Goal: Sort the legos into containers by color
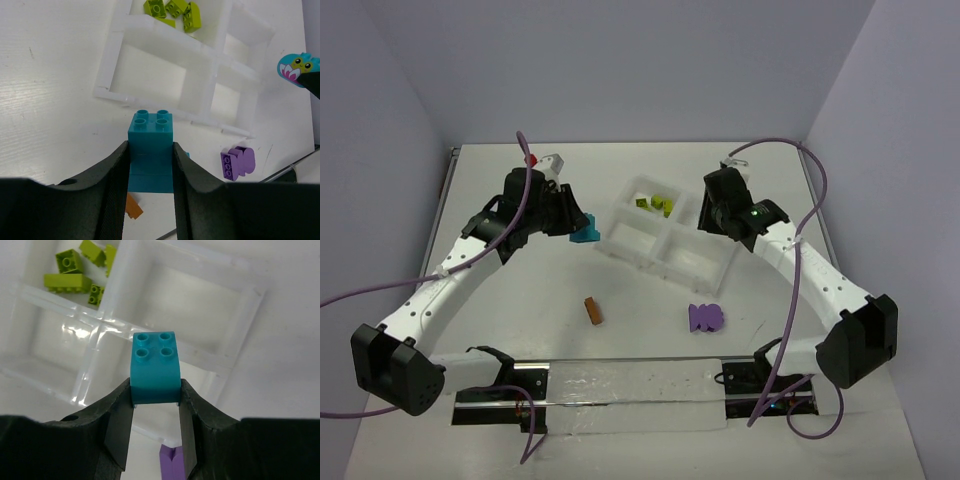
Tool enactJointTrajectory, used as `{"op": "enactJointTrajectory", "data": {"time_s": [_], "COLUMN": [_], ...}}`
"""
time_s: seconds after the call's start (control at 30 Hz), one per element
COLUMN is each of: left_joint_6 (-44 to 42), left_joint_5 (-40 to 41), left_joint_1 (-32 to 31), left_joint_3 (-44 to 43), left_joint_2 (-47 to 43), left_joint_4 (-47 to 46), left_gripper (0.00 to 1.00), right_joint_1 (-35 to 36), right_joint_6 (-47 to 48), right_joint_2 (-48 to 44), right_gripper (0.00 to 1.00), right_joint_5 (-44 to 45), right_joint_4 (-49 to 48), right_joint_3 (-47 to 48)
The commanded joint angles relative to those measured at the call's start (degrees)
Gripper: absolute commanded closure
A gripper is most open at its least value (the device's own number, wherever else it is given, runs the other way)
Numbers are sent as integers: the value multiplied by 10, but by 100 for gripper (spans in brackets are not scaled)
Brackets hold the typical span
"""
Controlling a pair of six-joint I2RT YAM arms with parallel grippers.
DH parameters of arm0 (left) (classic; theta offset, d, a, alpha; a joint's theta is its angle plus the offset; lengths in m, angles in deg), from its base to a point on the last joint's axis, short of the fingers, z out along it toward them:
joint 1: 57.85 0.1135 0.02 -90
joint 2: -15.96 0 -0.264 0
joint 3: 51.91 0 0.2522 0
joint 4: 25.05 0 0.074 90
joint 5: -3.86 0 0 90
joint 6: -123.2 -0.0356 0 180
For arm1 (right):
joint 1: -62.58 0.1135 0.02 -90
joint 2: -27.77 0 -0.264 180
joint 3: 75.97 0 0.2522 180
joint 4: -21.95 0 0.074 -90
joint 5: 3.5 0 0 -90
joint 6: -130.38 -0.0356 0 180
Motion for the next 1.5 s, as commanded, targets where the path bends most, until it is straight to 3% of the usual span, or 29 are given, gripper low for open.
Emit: {"op": "enactJointTrajectory", "data": {"time_s": [0.0,0.2,0.3,0.43,0.53,0.6,0.73,1.0,1.1,1.23,1.47], "left_joint_6": [14,22,22,22,23,27,31,51,67,80,103], "left_joint_5": [5,-5,2,5,8,12,22,29,26,21,21], "left_joint_1": [2,2,2,2,2,2,2,2,2,2,2], "left_joint_3": [-28,-29,-29,-29,-41,-49,-48,-68,-73,-78,-82], "left_joint_2": [11,13,10,7,16,17,14,36,43,53,66], "left_joint_4": [-30,-37,-35,-36,-19,-11,-17,-16,-25,-30,-31], "left_gripper": [100,100,100,100,100,100,100,100,100,100,100], "right_joint_1": [-32,-68,-78,-83,-86,-86,-87,-86,-75,-27,90], "right_joint_6": [13,26,36,39,37,33,24,37,63,82,85], "right_joint_2": [-3,65,112,170,206,216,203,90,22,-52,-107], "right_gripper": [100,99,88,84,65,43,23,23,24,25,26], "right_joint_5": [6,-29,-40,-37,-38,-40,-41,-76,-167,-240,-261], "right_joint_4": [-3,-30,-33,-31,-27,-23,-19,-26,-79,-150,-299], "right_joint_3": [11,53,85,120,138,143,145,128,83,23,-62]}}
